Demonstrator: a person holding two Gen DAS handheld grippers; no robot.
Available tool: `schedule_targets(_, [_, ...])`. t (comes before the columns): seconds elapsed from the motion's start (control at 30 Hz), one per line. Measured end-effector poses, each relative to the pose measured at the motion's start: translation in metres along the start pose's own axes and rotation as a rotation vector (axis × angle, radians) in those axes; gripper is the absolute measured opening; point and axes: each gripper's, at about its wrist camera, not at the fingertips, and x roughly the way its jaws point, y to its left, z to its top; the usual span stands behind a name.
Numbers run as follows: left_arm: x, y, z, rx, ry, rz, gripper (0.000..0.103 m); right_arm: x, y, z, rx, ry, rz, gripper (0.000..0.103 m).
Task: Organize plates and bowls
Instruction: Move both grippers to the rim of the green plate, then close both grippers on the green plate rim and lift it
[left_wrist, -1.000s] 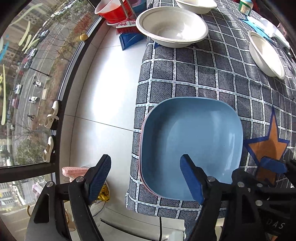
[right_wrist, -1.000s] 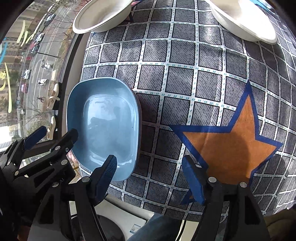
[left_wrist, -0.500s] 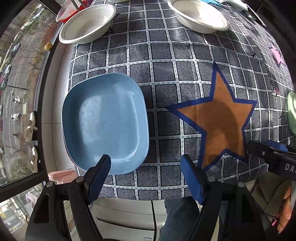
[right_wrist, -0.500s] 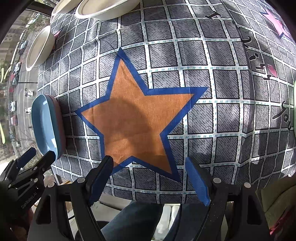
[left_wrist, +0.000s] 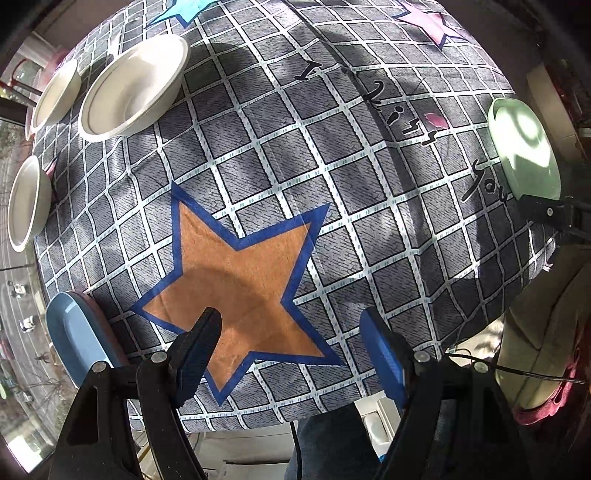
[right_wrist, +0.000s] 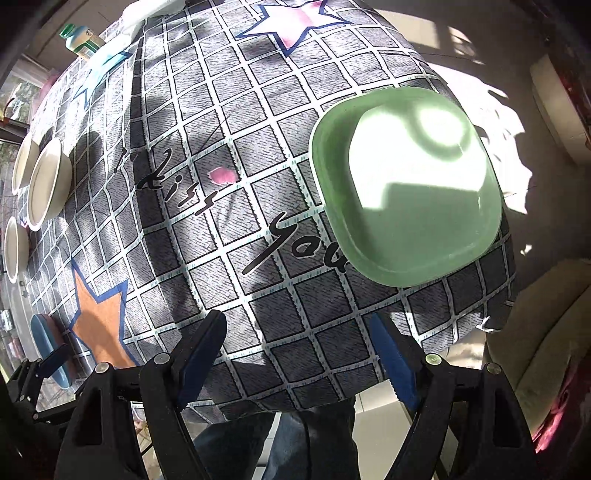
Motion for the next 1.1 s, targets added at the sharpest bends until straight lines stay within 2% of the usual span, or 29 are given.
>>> schedule_targets(0.07, [-0.002, -0.021, 0.014, 0.019, -0.003, -0.016, 0.08, -0.004, -0.03, 0.001, 0.027, -0.014, -0.025, 0.081])
schedule_targets(0.23, [-0.002, -0.069, 0.047, 0.034, -0.004, -0.06, 0.08, -0.009, -0.084, 0.033, 0.062, -0.026, -0.085, 0.081])
schedule_targets(0.4, [-0.001, -0.108, 0.078, 0.024, -0.013, -0.082, 0.08, -0.006, -0.123, 0.058, 0.028, -0.022, -0.124, 0.081])
schedule_targets(0.6, [0.001, -0.125, 0.113, 0.0, -0.001, -0.048, 0.08, 0.021, -0.121, 0.067, -0.05, 0.035, -0.108, 0.081])
schedule_targets(0.77, [0.012, -0.101, 0.117, -0.062, 0.017, -0.024, 0.08, 0.028, -0.11, 0.062, -0.114, 0.061, -0.047, 0.081])
schedule_targets(0.87, [0.013, -0.081, 0.114, -0.088, 0.008, -0.016, 0.08, 0.025, -0.104, 0.057, -0.142, 0.078, 0.018, 0.081])
schedule_targets(0.93, [0.013, -0.071, 0.117, -0.099, 0.004, -0.013, 0.08, 0.022, -0.101, 0.055, -0.162, 0.077, 0.027, 0.081])
schedule_targets(1.03, [0.011, -0.08, 0.129, -0.1, -0.007, -0.02, 0.08, 0.017, -0.104, 0.053, -0.145, 0.07, 0.015, 0.081])
schedule_targets(1.07, [0.007, -0.101, 0.14, -0.093, -0.017, -0.022, 0.08, 0.017, -0.108, 0.054, -0.131, 0.07, 0.014, 0.081])
schedule_targets(1.1, [0.006, -0.105, 0.142, -0.084, -0.026, -0.025, 0.08, 0.014, -0.111, 0.055, -0.118, 0.068, 0.012, 0.081])
